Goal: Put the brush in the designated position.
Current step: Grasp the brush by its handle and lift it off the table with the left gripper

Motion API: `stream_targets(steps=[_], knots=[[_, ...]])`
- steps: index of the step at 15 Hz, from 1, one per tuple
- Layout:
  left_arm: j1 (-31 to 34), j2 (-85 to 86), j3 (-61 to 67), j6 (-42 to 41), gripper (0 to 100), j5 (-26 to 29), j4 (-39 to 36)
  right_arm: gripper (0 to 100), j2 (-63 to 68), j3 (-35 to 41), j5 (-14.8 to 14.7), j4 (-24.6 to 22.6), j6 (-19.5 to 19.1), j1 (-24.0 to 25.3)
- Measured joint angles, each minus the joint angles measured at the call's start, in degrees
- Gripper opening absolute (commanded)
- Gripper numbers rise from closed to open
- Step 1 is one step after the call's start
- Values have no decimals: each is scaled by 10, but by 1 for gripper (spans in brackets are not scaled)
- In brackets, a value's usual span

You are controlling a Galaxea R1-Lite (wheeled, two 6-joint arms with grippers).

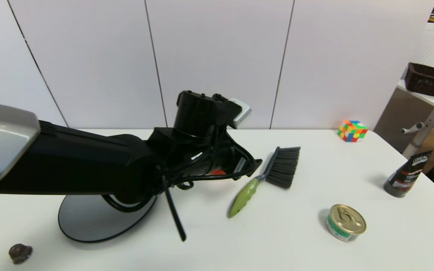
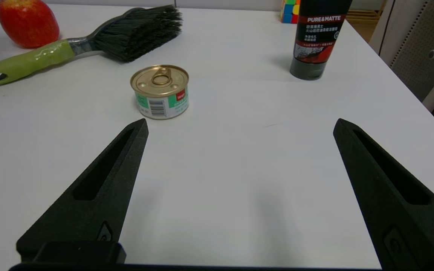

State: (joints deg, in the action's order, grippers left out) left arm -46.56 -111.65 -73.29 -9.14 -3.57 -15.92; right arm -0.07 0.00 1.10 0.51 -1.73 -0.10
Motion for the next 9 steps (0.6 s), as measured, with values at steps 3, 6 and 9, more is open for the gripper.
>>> stream_targets(steps=[3,6,9], knots=[[-12,-44,-53,7,100,-1,10,100,0,0,0,0,0,0],[-16,-88,-104,10,100,0,15,100,0,0,0,0,0,0],[-27,-127,-127,35,100,1,13,100,0,0,0,0,0,0]])
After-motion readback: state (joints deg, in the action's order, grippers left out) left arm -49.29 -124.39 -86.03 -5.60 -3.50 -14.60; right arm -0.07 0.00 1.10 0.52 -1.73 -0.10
